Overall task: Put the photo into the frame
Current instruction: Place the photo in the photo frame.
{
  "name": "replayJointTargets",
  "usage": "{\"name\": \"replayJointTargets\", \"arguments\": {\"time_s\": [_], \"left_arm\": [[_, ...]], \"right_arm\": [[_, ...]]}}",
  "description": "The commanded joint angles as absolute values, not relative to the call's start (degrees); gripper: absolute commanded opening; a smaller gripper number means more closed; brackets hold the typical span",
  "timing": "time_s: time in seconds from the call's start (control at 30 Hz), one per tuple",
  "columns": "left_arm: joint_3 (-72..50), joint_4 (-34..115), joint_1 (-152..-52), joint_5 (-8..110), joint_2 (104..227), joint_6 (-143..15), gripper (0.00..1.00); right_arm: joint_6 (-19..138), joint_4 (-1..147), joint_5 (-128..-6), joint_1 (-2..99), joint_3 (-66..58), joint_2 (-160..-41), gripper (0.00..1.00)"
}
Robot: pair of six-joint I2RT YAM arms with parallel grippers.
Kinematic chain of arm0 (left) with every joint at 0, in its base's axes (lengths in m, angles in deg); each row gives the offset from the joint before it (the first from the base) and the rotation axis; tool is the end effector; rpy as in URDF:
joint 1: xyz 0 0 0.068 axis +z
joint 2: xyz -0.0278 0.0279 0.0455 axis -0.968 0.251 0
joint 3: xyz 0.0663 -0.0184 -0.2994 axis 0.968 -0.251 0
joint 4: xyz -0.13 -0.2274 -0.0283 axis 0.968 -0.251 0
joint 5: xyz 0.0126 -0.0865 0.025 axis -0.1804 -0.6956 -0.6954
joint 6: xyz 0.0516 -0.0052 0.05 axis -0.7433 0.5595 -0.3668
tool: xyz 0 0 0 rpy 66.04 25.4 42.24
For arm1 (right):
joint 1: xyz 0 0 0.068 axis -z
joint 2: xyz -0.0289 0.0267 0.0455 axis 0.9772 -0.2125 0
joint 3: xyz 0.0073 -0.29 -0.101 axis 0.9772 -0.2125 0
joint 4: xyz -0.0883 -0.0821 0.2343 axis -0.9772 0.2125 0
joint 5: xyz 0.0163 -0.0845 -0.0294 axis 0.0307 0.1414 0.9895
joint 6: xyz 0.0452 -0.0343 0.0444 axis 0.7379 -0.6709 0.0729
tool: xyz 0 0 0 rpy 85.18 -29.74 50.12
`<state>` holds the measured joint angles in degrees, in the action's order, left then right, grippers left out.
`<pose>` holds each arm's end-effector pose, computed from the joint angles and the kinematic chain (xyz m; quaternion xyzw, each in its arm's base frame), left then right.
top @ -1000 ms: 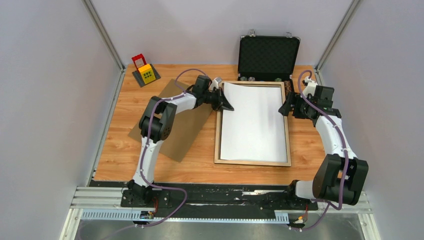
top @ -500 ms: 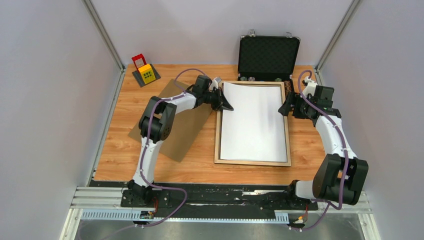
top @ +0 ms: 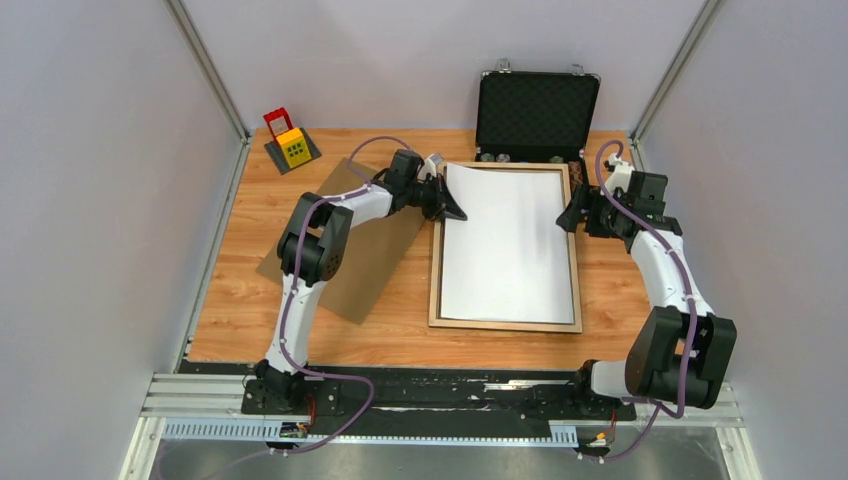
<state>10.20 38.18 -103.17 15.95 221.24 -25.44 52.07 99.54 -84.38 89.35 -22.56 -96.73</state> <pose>0.4598 -0.2877 0.1583 -0.0084 0.8531 -0.5117 0.1020 0.2917 -0.0344 0.2830 0.0073 0.9127 0.1586 0.3764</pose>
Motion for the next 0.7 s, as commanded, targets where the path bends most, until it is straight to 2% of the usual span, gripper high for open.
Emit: {"name": "replayJointTargets", "arguments": {"time_s": [0.0, 0.17, 0.5, 0.67], "left_arm": [[13.02, 37.37, -103.35, 16.13, 218.43, -26.64, 0.17], [13.56, 35.85, -103.39, 16.44, 218.30, -27.32, 0.27], [15.33, 29.37, -103.41, 19.86, 216.09, -31.05, 0.65], [16.22, 26.24, -103.38, 21.84, 215.09, -33.10, 0.79]], "right_arm": [[52.54, 97.47, -85.75, 89.47, -22.89, -97.24, 0.81], [52.54, 97.58, -85.84, 89.46, -22.92, -97.26, 0.81], [52.63, 97.65, -86.01, 89.47, -22.93, -97.03, 0.81], [52.63, 97.75, -86.10, 89.48, -22.97, -96.82, 0.81]]}}
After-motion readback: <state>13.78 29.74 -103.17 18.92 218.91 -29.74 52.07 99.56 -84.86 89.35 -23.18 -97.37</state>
